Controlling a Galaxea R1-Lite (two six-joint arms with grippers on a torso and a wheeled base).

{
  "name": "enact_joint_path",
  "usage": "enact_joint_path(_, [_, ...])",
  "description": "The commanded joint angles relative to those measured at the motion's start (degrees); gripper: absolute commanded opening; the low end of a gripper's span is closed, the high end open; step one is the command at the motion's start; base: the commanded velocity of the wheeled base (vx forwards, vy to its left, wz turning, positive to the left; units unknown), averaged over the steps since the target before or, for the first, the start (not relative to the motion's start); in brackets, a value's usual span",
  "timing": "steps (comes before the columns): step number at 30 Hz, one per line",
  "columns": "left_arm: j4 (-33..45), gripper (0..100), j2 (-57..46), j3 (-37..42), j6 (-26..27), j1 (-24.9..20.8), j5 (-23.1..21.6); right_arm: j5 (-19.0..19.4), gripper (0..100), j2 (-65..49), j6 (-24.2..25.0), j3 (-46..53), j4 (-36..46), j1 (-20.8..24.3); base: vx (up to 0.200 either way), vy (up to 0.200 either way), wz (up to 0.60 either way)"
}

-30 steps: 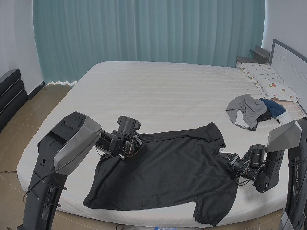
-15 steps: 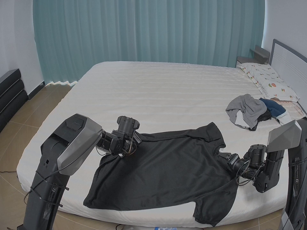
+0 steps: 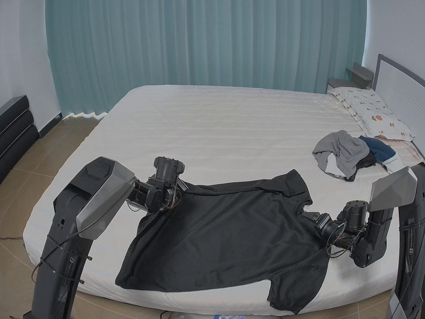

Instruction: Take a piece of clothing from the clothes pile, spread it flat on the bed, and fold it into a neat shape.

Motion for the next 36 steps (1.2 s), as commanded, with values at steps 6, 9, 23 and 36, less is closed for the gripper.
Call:
enact_joint_path(6, [-1.67, 0, -0.02, -2.27, -0.61, 4.12, -0.19, 0.03, 100, 0.10, -0.10, 0.02, -0.01, 0.09, 0.000, 0.000, 0.00])
enact_joint_path(9, [-1.58, 0, 1.21, -4.03, -0.53, 5.79, 0.25, 0.03, 100, 0.10, -0.10, 0.02, -0.01, 0.00, 0.000, 0.000, 0.00])
enact_joint_path(23, [-1.75, 0, 5.17, -9.13, 0.00, 8.51, 0.43, 0.03, 100, 0.10, -0.10, 0.02, -0.01, 0.09, 0.000, 0.000, 0.00])
enact_joint_path(36, [-1.67, 0, 7.54, -14.40, -1.40, 9.92, 3.07, -0.32, 100, 0.27, -0.10, 0.02, -0.01, 0.09, 0.000, 0.000, 0.00])
